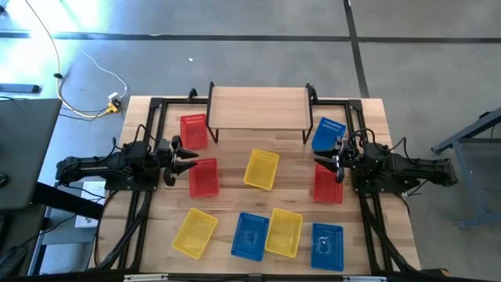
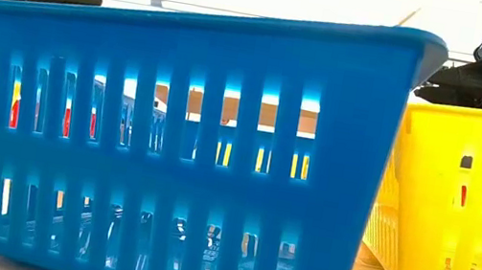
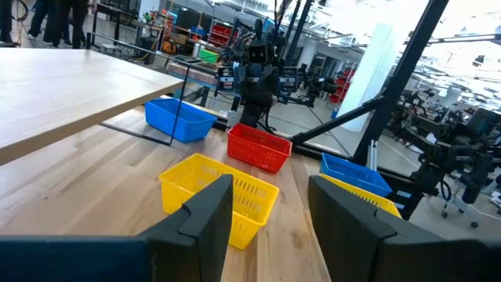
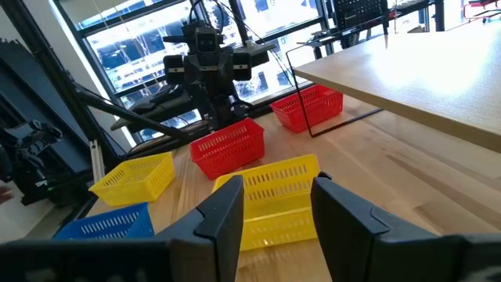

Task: Stack baskets on shelf by color

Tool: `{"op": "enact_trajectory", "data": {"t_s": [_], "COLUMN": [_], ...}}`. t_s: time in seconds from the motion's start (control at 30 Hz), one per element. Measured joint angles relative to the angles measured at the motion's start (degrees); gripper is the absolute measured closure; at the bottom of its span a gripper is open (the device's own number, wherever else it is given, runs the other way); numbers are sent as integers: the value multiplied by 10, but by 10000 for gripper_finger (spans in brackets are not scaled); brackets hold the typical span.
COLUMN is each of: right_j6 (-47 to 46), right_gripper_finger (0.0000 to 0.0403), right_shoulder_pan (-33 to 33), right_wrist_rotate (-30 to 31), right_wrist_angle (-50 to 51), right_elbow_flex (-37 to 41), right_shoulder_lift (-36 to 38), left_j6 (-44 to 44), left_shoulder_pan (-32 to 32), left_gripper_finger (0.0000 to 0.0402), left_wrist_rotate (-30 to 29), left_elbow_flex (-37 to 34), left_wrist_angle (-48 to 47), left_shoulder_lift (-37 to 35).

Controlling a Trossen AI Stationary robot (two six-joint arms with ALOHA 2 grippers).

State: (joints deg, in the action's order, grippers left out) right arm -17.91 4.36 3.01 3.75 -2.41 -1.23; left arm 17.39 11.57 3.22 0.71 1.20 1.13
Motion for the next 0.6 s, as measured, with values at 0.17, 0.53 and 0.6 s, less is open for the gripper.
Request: {"op": "enact_trajectory", "data": {"t_s": [0.17,0.53,0.6], "right_j6": [0,0,0], "right_gripper_finger": [268,268,268], "right_shoulder_pan": [0,0,0], "right_wrist_rotate": [0,0,0], "right_wrist_angle": [0,0,0], "right_elbow_flex": [0,0,0], "right_shoulder_lift": [0,0,0], "left_j6": [0,0,0], "left_shoulder_pan": [0,0,0], "left_gripper_finger": [243,243,243], "left_wrist_rotate": [0,0,-6], "left_elbow_flex": [0,0,0], "left_wrist_angle": [0,0,0], "left_shoulder_lift": [0,0,0]}}
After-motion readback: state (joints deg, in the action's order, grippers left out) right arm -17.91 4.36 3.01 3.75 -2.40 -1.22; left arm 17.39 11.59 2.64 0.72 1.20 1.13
